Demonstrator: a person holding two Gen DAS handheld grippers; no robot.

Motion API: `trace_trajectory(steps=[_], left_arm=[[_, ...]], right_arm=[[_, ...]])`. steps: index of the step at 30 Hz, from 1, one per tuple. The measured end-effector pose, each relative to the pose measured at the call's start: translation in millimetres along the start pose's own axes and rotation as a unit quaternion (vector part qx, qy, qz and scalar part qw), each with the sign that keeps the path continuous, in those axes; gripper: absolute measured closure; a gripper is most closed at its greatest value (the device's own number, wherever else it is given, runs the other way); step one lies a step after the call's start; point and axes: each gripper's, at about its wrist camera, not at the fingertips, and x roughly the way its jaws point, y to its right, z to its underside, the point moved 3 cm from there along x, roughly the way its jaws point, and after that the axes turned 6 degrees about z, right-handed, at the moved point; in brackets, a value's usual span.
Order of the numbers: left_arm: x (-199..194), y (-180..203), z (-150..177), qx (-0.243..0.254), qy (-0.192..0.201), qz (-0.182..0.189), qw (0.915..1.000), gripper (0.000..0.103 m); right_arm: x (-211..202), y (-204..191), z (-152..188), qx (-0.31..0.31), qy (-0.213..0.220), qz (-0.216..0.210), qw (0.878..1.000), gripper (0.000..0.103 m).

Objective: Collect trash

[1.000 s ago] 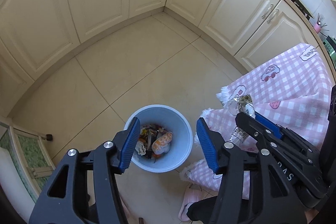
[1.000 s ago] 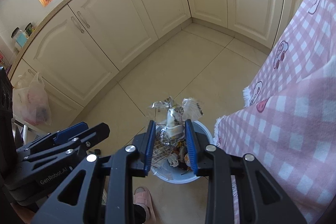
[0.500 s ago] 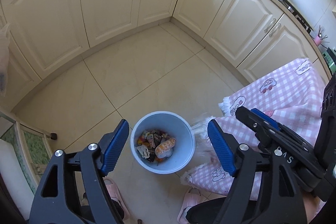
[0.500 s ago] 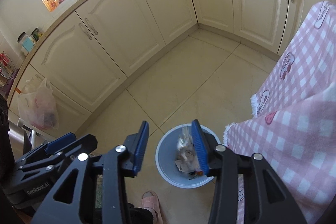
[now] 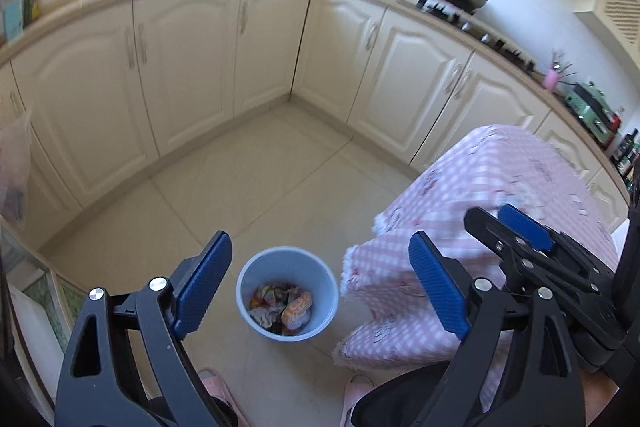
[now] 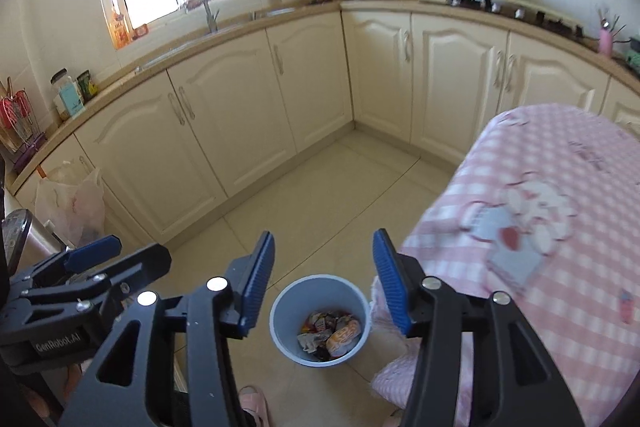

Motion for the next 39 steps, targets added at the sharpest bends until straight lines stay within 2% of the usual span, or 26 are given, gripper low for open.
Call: trace_trajectory(steps=[2,8,12,17,27,39], left_arm=[[-24.9,14.8,2.1,0.015,0.026,0.002,0.9996,0.009],[-85.8,48.9,12.7,0.060,0.081,-0.003,0.9949,0.008],[-114.1,70.7,22.0,0.077,0.103,0.012,0.9917,0.008],[-146.7,96.4,38.4,0.111,0.126,0.030,0.9853,0.008],[-189.8,128.0,66.9,0.156,0.167,0.034,0.9729,0.008],[-241.8,154.5,96.7,0.176,0.226,0.044,0.9570,0.008]], right_arm=[[-35.4,11.4,4.7,0.006,0.028,0.015,0.999,0.038],[-122.4,38.4,16.6,0.013,0.090,0.062,0.994,0.028],[-169.9,47.1,24.1,0.017,0.127,0.085,0.988,0.025],[-220.8,55.1,40.5,0.025,0.163,0.090,0.982,0.019],[-287.2,66.3,78.7,0.031,0.209,0.121,0.970,0.016],[-350.7,72.1,115.6,0.031,0.254,0.142,0.956,0.013]])
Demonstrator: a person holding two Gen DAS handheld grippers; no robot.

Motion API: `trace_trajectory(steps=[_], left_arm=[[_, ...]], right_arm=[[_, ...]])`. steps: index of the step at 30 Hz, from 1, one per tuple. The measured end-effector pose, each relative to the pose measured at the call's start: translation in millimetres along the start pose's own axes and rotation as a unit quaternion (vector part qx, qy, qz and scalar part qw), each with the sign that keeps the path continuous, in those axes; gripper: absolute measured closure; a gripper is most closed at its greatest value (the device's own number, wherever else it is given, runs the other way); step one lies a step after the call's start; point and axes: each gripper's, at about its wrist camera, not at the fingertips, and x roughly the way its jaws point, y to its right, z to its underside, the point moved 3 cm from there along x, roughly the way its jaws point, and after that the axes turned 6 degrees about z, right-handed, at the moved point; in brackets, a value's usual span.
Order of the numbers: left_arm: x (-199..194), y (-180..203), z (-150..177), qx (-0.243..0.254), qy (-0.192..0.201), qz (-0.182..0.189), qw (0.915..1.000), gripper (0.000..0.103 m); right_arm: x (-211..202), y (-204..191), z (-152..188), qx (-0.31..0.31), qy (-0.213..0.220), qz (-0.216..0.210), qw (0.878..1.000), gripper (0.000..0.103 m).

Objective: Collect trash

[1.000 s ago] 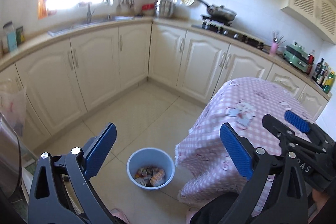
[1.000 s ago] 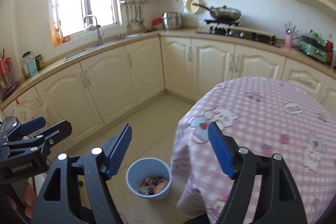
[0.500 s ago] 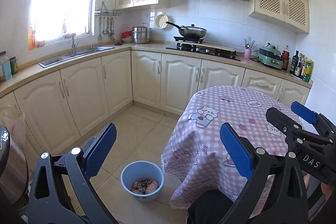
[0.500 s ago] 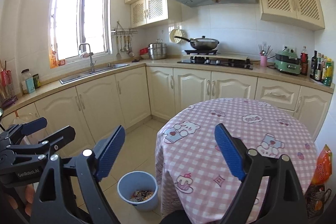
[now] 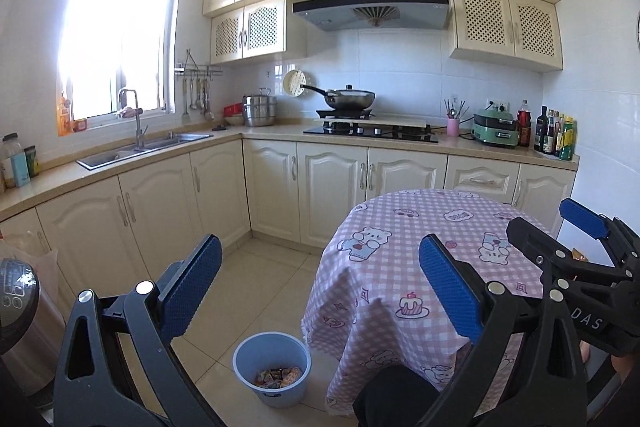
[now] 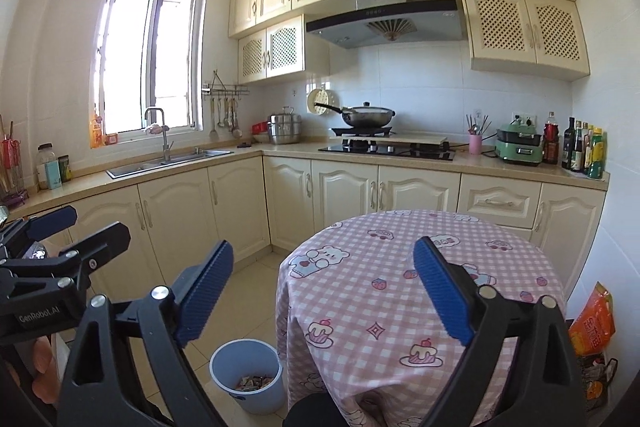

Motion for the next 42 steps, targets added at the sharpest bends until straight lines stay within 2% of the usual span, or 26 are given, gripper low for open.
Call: trace_trajectory(steps=[10,42], left_arm=[[-9.5,9.9,-1.7,0.009,0.014,0.003,0.9999,0.008],[-15.6,3.5,1.3,0.007,0.016,0.006,0.9998,0.008]], right_arm=[[-18.5,8.8,-1.6,-0.006,0.024,0.012,1.000,0.011],[-17.4,-7.5,2.6,-0.015,0.024,0.016,0.999,0.010]])
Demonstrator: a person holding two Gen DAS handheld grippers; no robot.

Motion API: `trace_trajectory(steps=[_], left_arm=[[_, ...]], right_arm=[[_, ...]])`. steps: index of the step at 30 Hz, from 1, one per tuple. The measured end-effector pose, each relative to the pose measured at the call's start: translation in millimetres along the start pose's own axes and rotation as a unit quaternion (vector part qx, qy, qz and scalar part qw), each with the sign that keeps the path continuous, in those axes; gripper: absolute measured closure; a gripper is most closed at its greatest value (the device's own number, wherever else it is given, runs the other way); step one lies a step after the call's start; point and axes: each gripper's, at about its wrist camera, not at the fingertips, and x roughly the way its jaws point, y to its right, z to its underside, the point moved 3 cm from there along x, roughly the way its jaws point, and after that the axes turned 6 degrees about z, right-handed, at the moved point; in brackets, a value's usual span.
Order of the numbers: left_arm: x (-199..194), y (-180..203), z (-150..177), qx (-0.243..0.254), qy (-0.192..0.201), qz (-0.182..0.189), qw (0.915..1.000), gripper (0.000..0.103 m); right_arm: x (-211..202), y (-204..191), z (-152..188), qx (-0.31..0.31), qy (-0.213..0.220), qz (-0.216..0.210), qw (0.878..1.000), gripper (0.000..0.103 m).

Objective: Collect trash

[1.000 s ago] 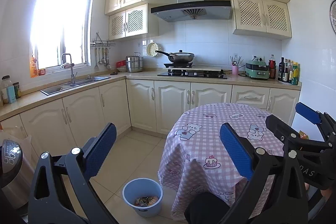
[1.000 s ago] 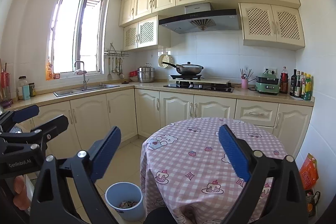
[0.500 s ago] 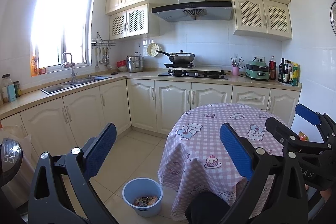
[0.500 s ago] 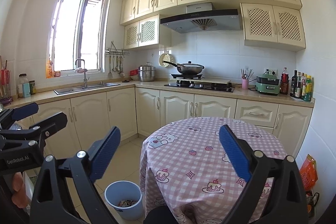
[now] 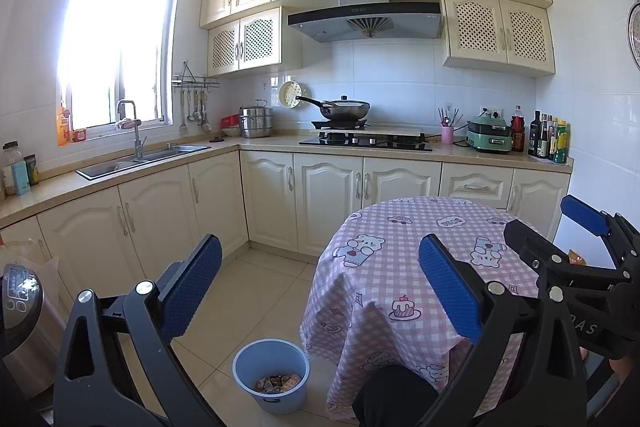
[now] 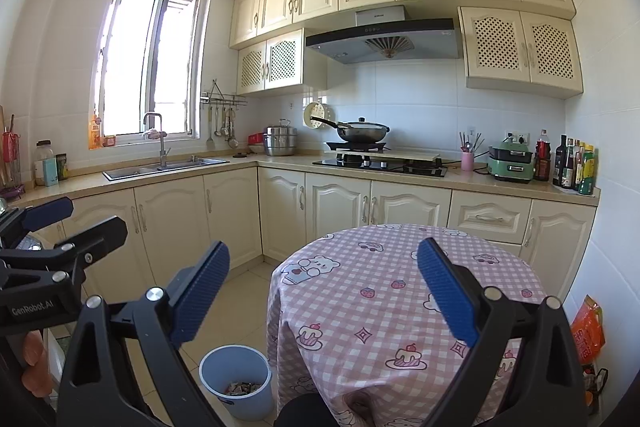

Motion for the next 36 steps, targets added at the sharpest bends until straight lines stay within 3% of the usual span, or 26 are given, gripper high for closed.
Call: trace_trajectory(steps=[36], left_arm=[[0.6,1.1,0.1,0.005,-0.007,0.006,0.9999,0.008]], right_arm=[[0.1,0.8,5.0,0.004,-0.010,0.001,1.000,0.010]])
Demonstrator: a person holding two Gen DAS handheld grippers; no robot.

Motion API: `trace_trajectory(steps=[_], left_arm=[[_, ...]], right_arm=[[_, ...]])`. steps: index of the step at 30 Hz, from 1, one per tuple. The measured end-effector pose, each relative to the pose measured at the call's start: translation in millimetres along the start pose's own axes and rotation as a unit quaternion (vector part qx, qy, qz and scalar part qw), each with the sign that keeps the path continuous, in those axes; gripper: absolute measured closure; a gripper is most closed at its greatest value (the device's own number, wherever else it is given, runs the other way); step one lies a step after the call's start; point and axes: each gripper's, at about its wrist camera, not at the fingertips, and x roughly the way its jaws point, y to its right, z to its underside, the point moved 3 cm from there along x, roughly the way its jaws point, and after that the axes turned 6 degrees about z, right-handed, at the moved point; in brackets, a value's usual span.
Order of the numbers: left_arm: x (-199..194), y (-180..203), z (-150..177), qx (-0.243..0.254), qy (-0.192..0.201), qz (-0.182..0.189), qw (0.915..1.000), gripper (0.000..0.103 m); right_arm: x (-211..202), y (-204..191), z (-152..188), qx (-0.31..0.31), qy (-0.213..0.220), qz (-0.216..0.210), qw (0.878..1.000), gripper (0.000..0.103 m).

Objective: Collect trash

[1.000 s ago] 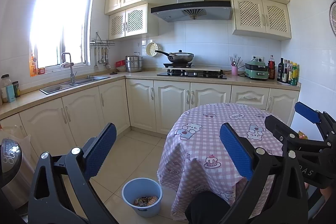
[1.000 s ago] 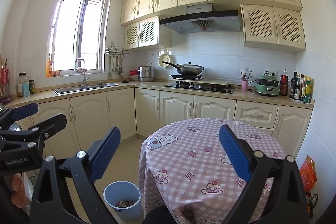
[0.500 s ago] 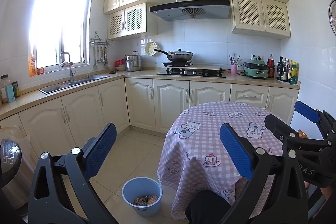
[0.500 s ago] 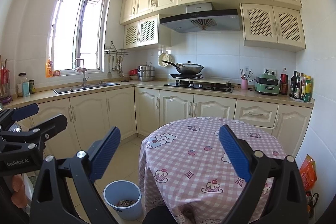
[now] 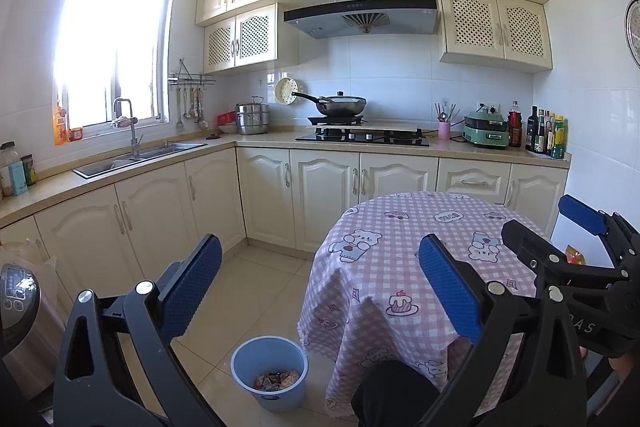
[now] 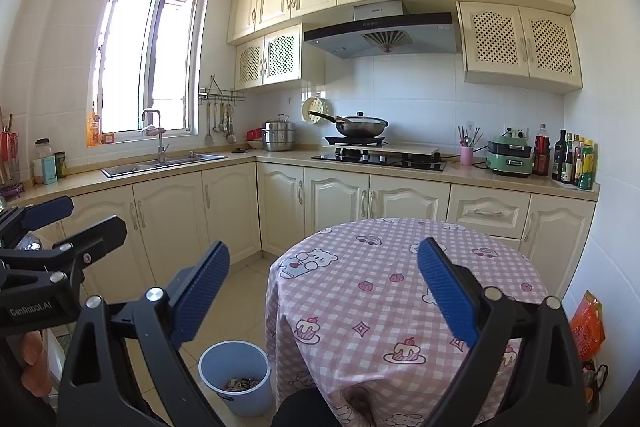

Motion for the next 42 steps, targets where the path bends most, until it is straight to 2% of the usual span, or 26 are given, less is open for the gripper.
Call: trace_trajectory(steps=[42], left_arm=[[0.4,-1.6,3.3,-0.003,-0.004,0.006,1.0000,0.008]], right_arm=[[2.8,3.7,4.1,0.001,-0.004,-0.002,1.000,0.010]])
